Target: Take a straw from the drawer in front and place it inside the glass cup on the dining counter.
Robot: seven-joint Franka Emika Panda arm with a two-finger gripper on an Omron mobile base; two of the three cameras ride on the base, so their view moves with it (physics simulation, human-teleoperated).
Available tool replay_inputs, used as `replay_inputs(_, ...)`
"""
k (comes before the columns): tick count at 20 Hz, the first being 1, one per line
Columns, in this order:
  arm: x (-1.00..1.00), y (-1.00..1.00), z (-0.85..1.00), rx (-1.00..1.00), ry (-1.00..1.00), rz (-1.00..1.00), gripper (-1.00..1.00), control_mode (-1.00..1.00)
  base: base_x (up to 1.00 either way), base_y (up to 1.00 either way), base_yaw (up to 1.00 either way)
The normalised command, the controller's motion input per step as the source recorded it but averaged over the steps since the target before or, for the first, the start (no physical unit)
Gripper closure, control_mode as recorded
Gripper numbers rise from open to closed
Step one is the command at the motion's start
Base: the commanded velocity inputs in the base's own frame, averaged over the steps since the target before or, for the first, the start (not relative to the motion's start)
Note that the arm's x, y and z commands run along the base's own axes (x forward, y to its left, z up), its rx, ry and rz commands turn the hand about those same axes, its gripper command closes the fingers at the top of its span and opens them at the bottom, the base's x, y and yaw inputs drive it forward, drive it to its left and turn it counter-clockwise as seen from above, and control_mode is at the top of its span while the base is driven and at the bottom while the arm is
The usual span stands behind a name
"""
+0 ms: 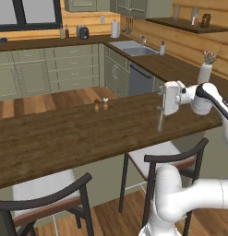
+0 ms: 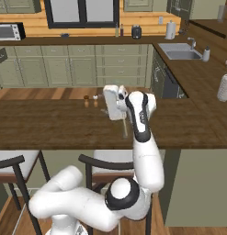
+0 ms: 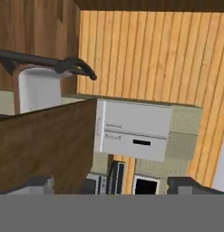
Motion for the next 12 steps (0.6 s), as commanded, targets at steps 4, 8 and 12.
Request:
replay_inputs(4,-0.83,1.0,-0.09,-1.0,-0.07,0.0,-1.0,-1.0,0.0,0.0,0.0)
replay_inputs(8,-0.71,1.0,-0.07,-1.0,0.0,0.0,-1.0,-1.0,0.0,0.0,0.0)
replay_inputs(12,-0.83,1.0,-0.36,-1.0,-0.03,0.0,-1.0,-1.0,0.0,0.0,0.0)
